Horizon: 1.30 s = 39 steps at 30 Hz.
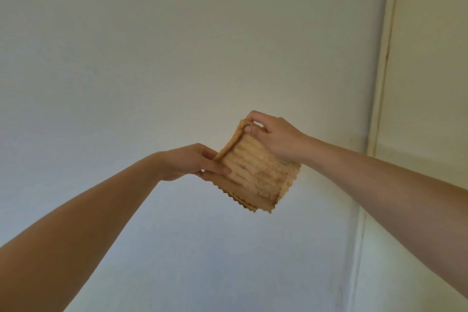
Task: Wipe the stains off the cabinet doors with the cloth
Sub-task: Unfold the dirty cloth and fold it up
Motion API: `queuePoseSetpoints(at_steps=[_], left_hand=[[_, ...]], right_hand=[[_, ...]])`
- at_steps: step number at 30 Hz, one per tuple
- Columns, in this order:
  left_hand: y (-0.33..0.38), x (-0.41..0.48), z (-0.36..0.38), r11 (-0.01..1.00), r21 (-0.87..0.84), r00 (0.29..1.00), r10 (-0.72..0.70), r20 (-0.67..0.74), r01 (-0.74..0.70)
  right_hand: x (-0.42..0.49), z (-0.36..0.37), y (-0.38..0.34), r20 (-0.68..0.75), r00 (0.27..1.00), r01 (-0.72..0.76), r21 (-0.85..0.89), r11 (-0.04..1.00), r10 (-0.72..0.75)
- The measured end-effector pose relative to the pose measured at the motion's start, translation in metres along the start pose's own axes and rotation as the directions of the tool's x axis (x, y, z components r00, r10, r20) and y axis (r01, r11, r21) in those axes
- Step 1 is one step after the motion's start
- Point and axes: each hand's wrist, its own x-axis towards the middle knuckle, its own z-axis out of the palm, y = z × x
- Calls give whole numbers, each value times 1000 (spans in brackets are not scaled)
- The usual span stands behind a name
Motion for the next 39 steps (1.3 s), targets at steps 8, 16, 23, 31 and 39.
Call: queuePoseSetpoints(at_steps=[8, 16, 23, 31, 39], left_hand=[[-92, -126, -103, 940, -342, 981, -57, -184, -9], [-178, -209, -164, 852, -517, 922, -130, -366, -85], [-207, -226, -186, 839, -541, 848, -244, -470, -58], [-226, -219, -153, 827, -563, 833, -317, -454, 8], [-299, -187, -61, 891, -404, 754, -408, -516, 206]], right_hand=[[40, 125, -88, -130, 991, -21, 180, 983, 45], [75, 249, -184, -157, 970, -69, 558, 827, 186], [97, 281, -218, -13, 949, -197, 757, 623, 316], [79, 304, -197, 52, 951, -246, 725, 643, 304], [24, 396, -124, 128, 913, -392, 533, 750, 386]])
